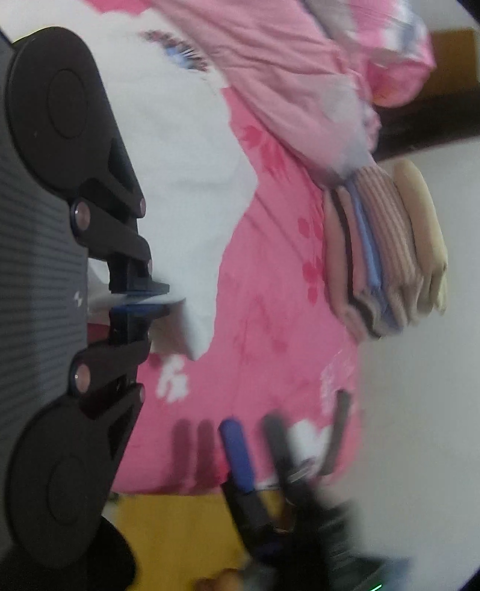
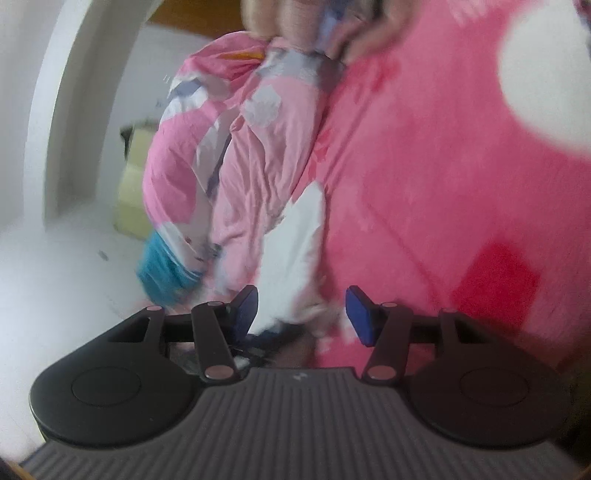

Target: Fold clothes

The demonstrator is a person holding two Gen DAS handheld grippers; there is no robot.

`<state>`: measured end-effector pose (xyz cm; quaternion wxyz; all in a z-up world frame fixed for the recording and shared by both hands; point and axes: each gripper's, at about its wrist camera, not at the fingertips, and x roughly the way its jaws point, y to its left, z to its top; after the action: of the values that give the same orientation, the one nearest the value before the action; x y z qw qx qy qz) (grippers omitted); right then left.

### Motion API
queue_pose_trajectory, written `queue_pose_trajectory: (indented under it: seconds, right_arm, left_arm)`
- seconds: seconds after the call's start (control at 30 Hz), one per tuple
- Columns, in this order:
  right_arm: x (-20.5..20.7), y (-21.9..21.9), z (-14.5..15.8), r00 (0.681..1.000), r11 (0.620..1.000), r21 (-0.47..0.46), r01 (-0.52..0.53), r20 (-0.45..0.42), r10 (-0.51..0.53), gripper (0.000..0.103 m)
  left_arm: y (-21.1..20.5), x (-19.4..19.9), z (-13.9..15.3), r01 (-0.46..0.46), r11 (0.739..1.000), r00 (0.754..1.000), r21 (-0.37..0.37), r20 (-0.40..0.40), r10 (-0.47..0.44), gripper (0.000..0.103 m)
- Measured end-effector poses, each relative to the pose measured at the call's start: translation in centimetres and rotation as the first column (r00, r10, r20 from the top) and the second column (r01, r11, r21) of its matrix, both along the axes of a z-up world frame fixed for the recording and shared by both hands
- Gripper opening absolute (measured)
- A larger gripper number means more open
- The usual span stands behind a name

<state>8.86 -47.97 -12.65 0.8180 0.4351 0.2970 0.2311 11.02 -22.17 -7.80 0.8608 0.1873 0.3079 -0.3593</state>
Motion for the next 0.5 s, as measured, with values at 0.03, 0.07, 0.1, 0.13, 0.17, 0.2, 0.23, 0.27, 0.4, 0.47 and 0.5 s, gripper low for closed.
queue_pose_trajectory:
  seconds: [0.03,0.07,0.1,0.13,0.17,0.2,0.23,0.27,0.4,0.47,0.5]
  right_arm:
    - [-0.3,0.3,0.6,0.999,0.996,-0.086,-0.010,0.040,0.013,0.052]
    - [-0.6,0.8,1.1,0.996,0.984,-0.174,-0.028,0.080,0.042,0.050]
    - [-0.6,1.5,1.4,0.991,0.971,-0.233,-0.059,0.104,0.085,0.049]
    - [-0.5,2.3,1.6,0.983,0.955,-0.278,-0.098,0.120,0.136,0.042]
    - [-0.5,3.0,1.7,0.974,0.940,-0.313,-0.138,0.131,0.186,0.034]
    - [-0.4,3.8,1.8,0.962,0.924,-0.338,-0.179,0.137,0.236,0.033]
    - [-0.1,4.8,2.0,0.947,0.905,-0.364,-0.219,0.144,0.287,0.029]
    - [0.1,5.7,2.1,0.930,0.884,-0.390,-0.258,0.149,0.336,0.025]
    - [2.3,8.6,1.7,0.895,0.816,-0.466,-0.341,0.105,0.434,0.018]
    - [4.0,9.0,1.3,0.903,0.799,-0.504,-0.328,0.081,0.422,0.012]
    - [4.7,8.9,1.3,0.910,0.799,-0.515,-0.311,0.082,0.407,0.011]
  left_arm:
    - [0.5,0.6,0.2,-0.004,1.000,0.999,-0.031,-0.035,0.003,0.006]
    - [1.0,1.2,0.3,-0.009,0.998,0.998,-0.059,-0.067,0.005,0.006]
    - [1.4,1.7,0.4,-0.016,0.997,0.995,-0.082,-0.097,0.008,0.006]
    - [1.7,2.0,0.5,-0.021,0.995,0.993,-0.102,-0.122,0.008,0.006]
    - [2.0,2.3,0.5,-0.025,0.993,0.990,-0.118,-0.139,0.008,0.006]
    - [2.3,2.5,0.6,-0.029,0.991,0.988,-0.134,-0.156,0.008,0.006]
    - [2.5,2.7,0.6,-0.032,0.988,0.985,-0.150,-0.171,0.006,0.006]
    - [2.6,2.7,0.7,-0.031,0.986,0.984,-0.165,-0.179,0.001,0.005]
    - [2.7,2.5,1.0,-0.014,0.981,0.982,-0.192,-0.188,-0.022,0.005]
    - [2.7,2.5,1.0,-0.008,0.980,0.981,-0.197,-0.194,-0.031,0.005]
    - [2.7,2.6,1.0,-0.004,0.980,0.980,-0.199,-0.197,-0.036,0.005]
